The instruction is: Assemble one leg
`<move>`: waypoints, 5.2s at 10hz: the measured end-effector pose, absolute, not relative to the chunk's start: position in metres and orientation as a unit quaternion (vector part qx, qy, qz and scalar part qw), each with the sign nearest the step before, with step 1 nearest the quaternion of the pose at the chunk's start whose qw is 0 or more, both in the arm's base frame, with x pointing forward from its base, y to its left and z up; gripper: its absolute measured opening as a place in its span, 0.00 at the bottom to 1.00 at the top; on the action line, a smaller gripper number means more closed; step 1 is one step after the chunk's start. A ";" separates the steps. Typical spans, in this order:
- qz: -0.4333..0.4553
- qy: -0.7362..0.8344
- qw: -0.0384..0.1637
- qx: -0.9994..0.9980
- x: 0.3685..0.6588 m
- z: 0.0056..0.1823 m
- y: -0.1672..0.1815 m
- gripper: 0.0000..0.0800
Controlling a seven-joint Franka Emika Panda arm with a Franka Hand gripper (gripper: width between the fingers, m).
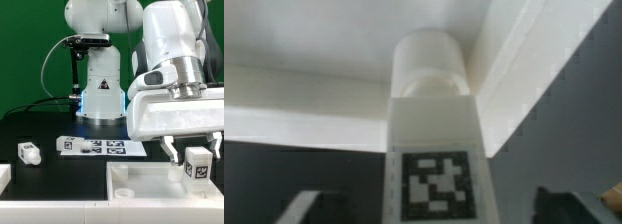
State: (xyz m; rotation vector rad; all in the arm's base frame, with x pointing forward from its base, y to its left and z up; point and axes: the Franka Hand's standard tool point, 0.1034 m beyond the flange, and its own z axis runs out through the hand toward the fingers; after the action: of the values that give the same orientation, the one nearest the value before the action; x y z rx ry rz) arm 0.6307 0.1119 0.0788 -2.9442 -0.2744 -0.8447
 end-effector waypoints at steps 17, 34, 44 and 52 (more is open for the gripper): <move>-0.027 0.116 0.053 -0.992 0.660 0.080 0.107 0.37; 0.005 0.275 0.049 -0.960 0.632 0.077 0.125 0.80; -0.023 0.004 0.035 -0.999 0.637 0.077 0.121 0.47; -0.014 0.500 0.085 -0.862 0.640 0.071 0.113 0.37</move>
Offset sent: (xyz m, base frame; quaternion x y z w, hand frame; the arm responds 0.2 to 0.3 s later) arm 0.0364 0.0013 0.0067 -0.0164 -0.2298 0.0244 0.9728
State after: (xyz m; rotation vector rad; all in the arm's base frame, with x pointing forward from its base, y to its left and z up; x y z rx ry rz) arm 0.6404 0.1126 0.0711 -2.5705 1.4907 -0.0425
